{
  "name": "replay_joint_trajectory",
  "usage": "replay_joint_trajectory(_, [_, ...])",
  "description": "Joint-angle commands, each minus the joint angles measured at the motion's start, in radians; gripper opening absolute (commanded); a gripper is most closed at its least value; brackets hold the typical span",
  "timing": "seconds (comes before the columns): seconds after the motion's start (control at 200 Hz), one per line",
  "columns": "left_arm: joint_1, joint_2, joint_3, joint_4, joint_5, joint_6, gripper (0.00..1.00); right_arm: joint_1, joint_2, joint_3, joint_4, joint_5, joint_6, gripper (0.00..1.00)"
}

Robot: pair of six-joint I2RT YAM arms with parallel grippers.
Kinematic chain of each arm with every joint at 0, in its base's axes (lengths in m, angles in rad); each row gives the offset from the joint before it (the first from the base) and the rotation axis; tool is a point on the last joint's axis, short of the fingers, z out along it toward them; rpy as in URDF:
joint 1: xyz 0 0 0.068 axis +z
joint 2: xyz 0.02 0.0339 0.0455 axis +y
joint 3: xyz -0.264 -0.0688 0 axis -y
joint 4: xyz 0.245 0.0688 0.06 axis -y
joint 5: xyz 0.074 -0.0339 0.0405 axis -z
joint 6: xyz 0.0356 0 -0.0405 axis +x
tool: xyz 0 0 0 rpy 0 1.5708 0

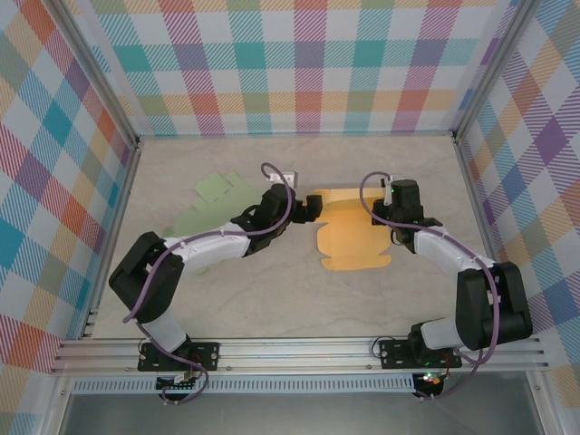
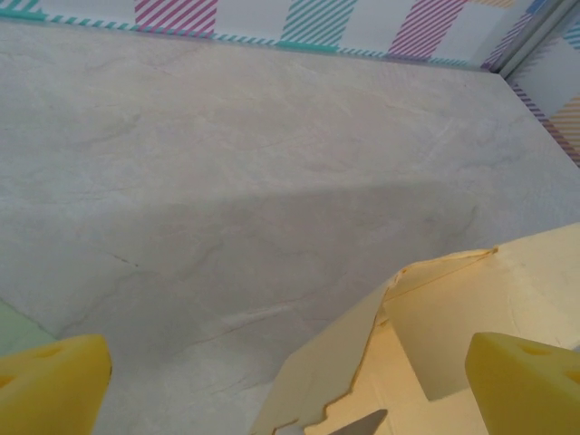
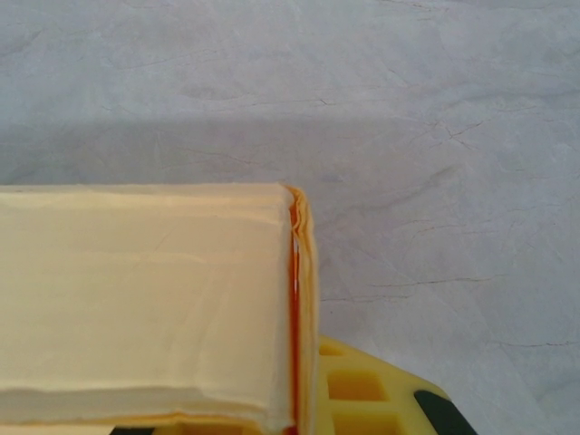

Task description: Fold the paper box

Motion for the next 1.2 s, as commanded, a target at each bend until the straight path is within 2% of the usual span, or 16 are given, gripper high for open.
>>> replay_joint_trajectory(0.0, [-0.011, 0.057, 0.056, 0.026, -0.017, 0.028, 1.0, 0.006, -0.017, -0.015, 0.045, -0.034, 0.005, 0.0])
replay_joint_trajectory(0.315, [-0.049, 0.186, 0.157, 0.038, -0.021, 0.047, 1.0, 0.006, -0.043, -0.035, 0.065, -0.055, 0.007, 0.0])
replay_joint_trajectory(0.59, [-0.063, 0.216, 0.13, 0.229, 0.054, -0.034, 1.0, 0.006, -0.031, -0.034, 0.061, -0.073, 0.009, 0.0])
replay_joint_trajectory(0.83, [-0.062, 0.062, -0.04, 0.241, -0.117, -0.069, 1.0, 0.006, -0.044, -0.046, 0.066, -0.011, 0.022, 0.0])
replay_joint_trajectory(0.99, [-0.062, -0.079, -0.173, 0.185, -0.166, -0.123, 0.91, 0.006, -0.043, -0.046, 0.064, -0.001, 0.022, 0.0])
replay_joint_trajectory(1.095, [-0.066, -0.143, -0.241, 0.141, -0.136, -0.193, 0.85, 0.006, -0.046, -0.048, 0.068, -0.004, 0.023, 0.0])
replay_joint_trajectory(1.2, [-0.071, -0.163, -0.29, 0.133, -0.07, -0.269, 0.73, 0.006, -0.049, -0.053, 0.072, -0.01, 0.023, 0.0])
